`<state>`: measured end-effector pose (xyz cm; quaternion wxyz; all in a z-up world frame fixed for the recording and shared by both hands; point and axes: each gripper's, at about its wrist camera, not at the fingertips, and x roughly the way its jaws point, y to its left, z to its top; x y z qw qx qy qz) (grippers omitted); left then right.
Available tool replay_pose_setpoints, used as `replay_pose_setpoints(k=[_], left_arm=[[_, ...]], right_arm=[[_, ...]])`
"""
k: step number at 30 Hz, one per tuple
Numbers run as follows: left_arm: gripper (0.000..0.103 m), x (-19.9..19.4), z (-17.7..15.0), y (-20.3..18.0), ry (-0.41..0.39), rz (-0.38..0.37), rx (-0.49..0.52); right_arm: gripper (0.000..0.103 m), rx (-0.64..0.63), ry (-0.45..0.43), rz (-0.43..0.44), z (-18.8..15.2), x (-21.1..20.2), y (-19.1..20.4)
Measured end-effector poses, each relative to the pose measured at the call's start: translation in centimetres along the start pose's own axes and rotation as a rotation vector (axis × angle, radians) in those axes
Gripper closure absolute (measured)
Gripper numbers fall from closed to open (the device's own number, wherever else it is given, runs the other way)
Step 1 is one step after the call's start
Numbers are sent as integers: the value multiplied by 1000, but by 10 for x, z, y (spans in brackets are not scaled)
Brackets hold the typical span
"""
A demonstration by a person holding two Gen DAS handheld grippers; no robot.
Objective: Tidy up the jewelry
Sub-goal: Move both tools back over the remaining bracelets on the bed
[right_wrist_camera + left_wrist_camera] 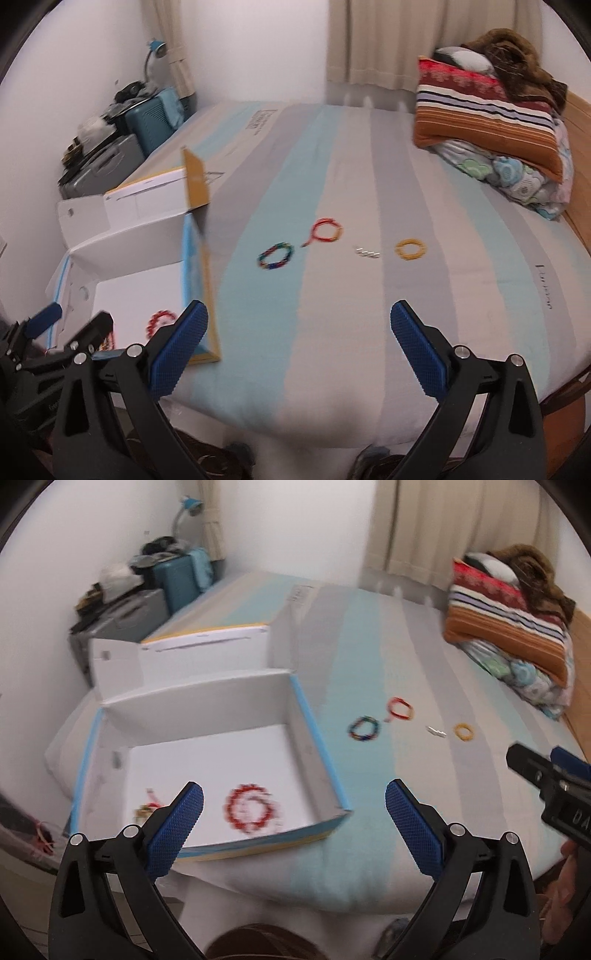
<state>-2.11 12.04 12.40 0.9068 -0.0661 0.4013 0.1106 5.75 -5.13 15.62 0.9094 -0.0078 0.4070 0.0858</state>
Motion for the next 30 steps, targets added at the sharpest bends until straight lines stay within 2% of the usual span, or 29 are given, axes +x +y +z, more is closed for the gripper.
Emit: replay_pose_setpoints(k=[8, 13, 21, 30], left_arm=[[6, 34, 8, -77, -1, -78, 115], [6, 67, 16, -119, 27, -128, 154], [6, 134, 27, -155, 72, -148, 166], [6, 219, 40, -175, 127, -132, 170]], right_arm=[[8, 62, 14, -59, 10, 32, -70], [8, 93, 40, -98, 16, 68, -109], [8, 120, 92, -123, 18, 133, -154], [8, 158, 162, -113, 21, 202, -177]])
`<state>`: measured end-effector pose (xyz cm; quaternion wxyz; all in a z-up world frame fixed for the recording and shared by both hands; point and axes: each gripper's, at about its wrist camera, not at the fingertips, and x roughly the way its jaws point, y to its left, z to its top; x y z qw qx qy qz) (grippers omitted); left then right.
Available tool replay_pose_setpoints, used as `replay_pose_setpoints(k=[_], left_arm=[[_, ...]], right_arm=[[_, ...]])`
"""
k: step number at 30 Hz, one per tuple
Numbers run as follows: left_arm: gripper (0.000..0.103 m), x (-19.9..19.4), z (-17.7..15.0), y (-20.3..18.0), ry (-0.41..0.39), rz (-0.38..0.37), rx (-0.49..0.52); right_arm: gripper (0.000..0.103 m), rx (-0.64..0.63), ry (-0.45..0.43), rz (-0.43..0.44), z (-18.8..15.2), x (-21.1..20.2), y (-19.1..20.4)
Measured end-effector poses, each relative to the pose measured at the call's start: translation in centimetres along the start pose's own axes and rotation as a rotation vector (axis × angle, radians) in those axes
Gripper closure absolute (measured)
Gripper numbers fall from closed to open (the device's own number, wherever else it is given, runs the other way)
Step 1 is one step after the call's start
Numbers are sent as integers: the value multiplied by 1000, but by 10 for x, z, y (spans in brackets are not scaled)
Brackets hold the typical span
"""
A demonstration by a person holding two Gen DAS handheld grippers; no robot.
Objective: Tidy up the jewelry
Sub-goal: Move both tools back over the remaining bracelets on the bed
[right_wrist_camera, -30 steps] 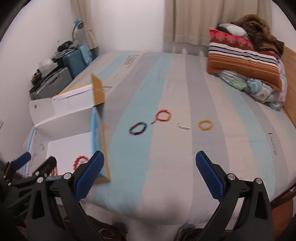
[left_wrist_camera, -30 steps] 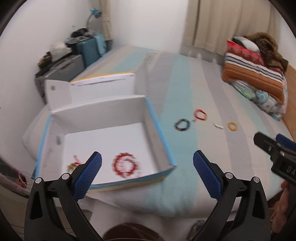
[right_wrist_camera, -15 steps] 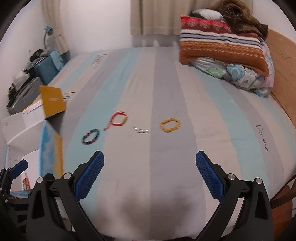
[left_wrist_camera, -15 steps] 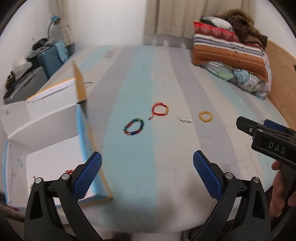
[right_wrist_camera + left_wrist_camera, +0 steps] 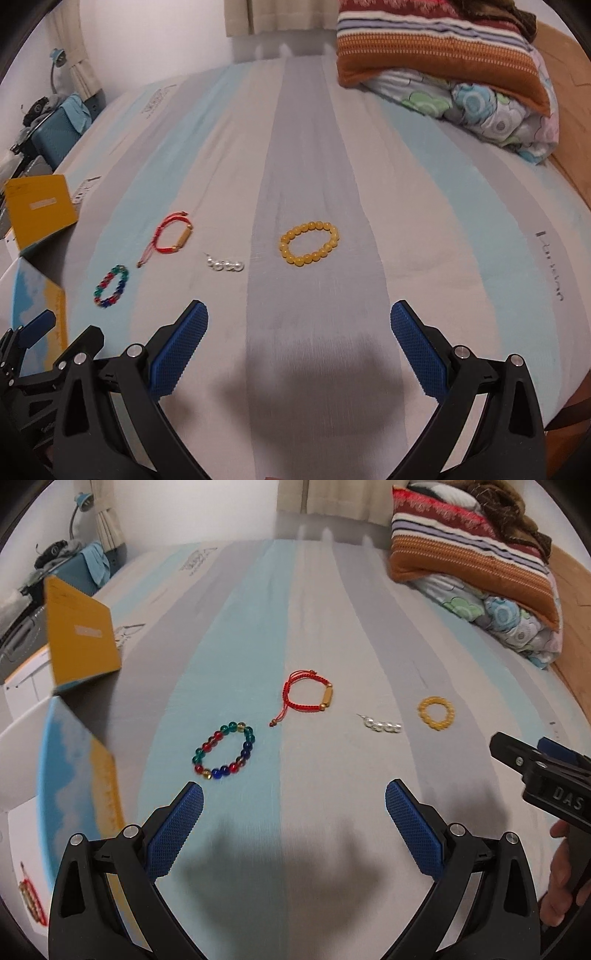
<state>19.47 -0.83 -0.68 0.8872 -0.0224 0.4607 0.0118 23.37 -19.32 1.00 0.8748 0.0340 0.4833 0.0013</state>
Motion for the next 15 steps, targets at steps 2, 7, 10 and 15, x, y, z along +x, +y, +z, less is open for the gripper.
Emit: replay_pose_setpoints(k=[2, 7, 10, 15], left_arm=[[6, 13, 4, 3, 8, 9, -5], [6, 40, 7, 13, 31, 33, -20], [6, 53, 4, 25, 39, 56, -46], [6, 68, 3, 40, 66, 75, -71]], right_arm=[[8, -12, 12, -6, 4, 11, 2], [8, -25, 48, 15, 10, 35, 7], [8, -2, 95, 46, 9, 54, 6], [8, 44, 135, 58, 18, 77, 1]])
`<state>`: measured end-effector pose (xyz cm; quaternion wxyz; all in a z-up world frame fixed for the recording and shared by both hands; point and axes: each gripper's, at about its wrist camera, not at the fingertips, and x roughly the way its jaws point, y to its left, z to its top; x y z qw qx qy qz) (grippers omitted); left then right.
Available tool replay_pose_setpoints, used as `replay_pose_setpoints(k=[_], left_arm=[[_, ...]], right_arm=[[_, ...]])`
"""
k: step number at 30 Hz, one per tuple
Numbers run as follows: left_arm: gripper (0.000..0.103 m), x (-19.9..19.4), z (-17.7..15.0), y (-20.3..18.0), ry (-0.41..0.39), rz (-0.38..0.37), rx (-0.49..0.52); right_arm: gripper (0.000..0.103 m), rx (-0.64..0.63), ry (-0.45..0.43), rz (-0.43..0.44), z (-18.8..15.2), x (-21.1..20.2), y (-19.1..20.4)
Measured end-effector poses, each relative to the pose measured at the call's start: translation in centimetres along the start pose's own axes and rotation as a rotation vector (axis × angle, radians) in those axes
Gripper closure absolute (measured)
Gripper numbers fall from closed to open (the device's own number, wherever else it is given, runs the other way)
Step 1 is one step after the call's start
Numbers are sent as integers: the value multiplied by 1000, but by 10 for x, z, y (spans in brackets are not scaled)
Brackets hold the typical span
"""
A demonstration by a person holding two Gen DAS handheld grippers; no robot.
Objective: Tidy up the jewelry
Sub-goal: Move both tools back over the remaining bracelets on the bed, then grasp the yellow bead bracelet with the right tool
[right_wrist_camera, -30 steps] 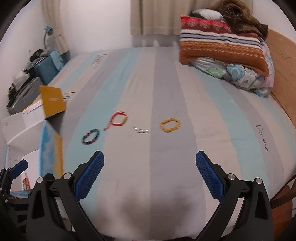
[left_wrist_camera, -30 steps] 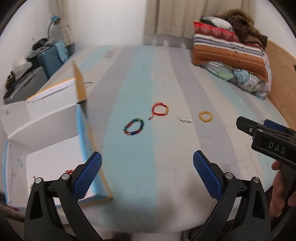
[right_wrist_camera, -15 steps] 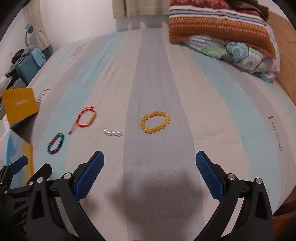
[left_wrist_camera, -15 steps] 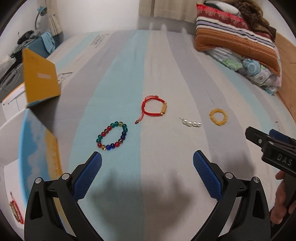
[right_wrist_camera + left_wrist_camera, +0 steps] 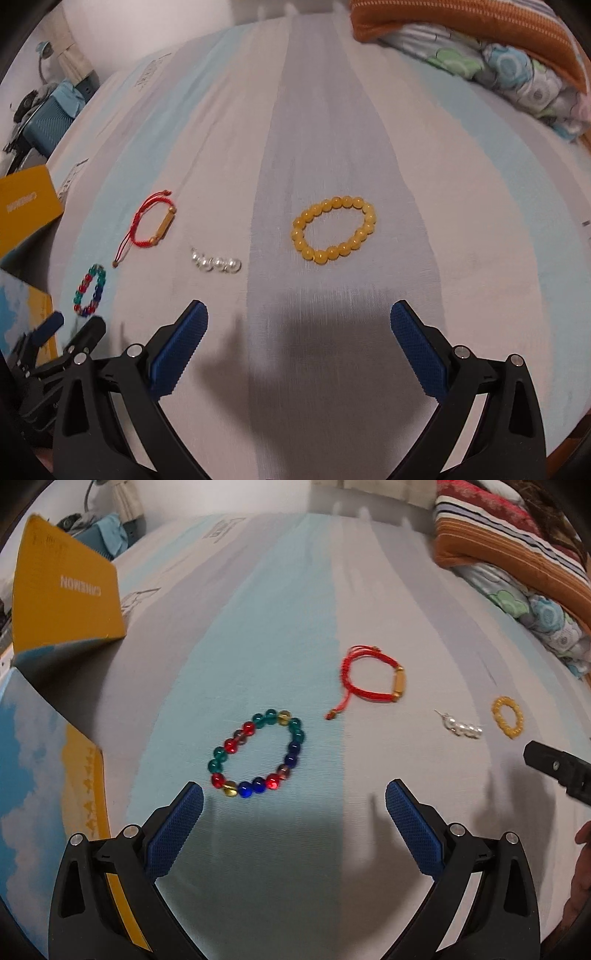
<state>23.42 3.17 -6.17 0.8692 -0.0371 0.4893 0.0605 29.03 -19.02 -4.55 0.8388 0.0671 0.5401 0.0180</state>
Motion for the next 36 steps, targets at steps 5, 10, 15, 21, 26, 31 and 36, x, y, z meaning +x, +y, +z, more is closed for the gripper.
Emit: replay_pose_setpoints(k=[5, 10, 15, 21, 26, 31, 36], left_arm=[[6, 10, -3, 6, 28, 6, -4], [6, 21, -8, 4, 57, 10, 21], [7, 22, -11, 2, 53, 15, 25], [23, 19, -13, -7, 65, 9, 59], [54, 13, -17, -13, 76, -18, 84], [91, 11, -20, -13, 89, -32, 95], [103, 8, -21, -11, 90, -38, 91]], right_arm=[[8, 35, 15, -25, 21, 20, -9], [8, 95, 46, 7, 31, 40, -19], [9, 92, 57, -10, 31, 50, -21], [25, 84, 51, -42, 30, 52, -26], [54, 47, 33, -82, 28, 49, -26], [79, 39, 29, -85, 30, 47, -30], [94, 46, 21, -85, 32, 44, -34]])
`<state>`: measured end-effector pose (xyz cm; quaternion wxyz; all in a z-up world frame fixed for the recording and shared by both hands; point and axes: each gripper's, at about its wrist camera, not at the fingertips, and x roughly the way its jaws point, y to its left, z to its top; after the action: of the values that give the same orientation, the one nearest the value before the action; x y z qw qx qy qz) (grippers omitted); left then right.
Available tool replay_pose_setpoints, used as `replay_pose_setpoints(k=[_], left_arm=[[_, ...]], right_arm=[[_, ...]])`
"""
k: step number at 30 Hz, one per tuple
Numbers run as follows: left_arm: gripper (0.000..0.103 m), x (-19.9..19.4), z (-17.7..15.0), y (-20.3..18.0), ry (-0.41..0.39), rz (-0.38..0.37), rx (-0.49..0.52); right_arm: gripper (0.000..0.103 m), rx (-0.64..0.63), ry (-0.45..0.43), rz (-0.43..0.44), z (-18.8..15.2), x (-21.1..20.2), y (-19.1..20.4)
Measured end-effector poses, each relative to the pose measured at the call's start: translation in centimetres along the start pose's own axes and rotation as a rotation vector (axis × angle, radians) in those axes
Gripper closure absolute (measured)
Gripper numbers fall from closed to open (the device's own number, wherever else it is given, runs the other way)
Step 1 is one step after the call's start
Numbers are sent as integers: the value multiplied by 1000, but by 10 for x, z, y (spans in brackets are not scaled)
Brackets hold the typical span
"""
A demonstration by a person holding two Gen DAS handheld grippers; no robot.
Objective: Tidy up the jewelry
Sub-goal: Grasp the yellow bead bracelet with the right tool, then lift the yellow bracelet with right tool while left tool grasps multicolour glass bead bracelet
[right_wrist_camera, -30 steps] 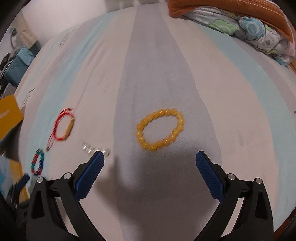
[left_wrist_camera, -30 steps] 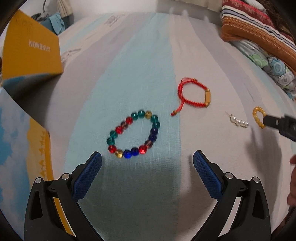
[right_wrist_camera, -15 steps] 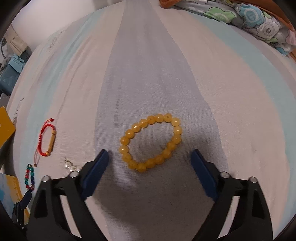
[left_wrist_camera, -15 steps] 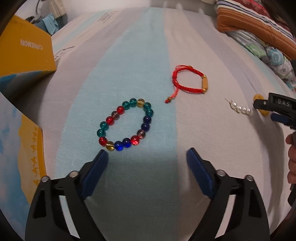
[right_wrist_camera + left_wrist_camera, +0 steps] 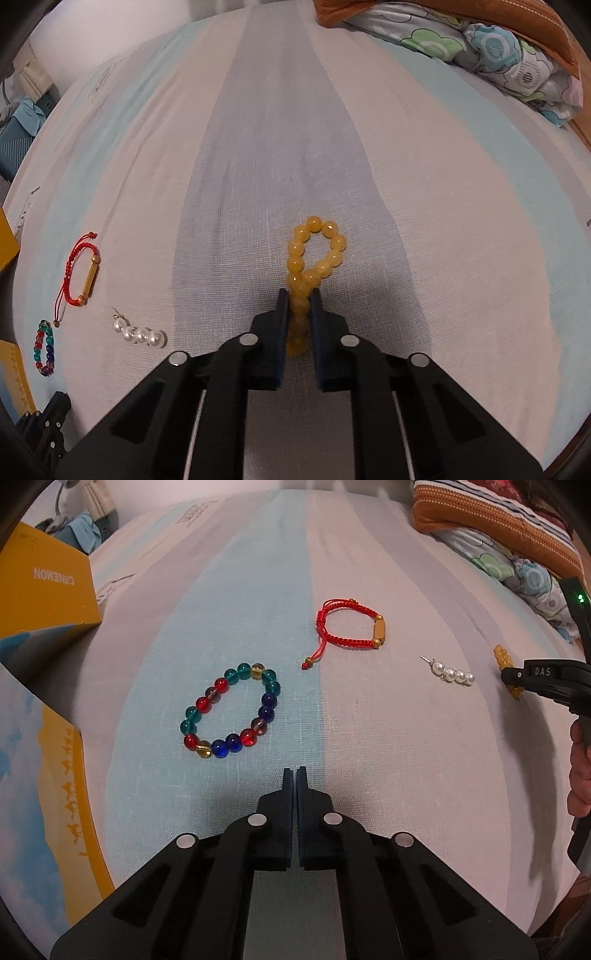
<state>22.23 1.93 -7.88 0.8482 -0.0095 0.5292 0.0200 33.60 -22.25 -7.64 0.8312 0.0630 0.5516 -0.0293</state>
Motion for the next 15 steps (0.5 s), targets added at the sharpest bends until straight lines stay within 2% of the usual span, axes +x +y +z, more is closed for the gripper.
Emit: replay_pose_setpoints(k=[15], left_arm=[[103, -23, 3, 6, -33, -46, -30]], right_arm=[[94, -3, -69, 35, 3, -29, -3]])
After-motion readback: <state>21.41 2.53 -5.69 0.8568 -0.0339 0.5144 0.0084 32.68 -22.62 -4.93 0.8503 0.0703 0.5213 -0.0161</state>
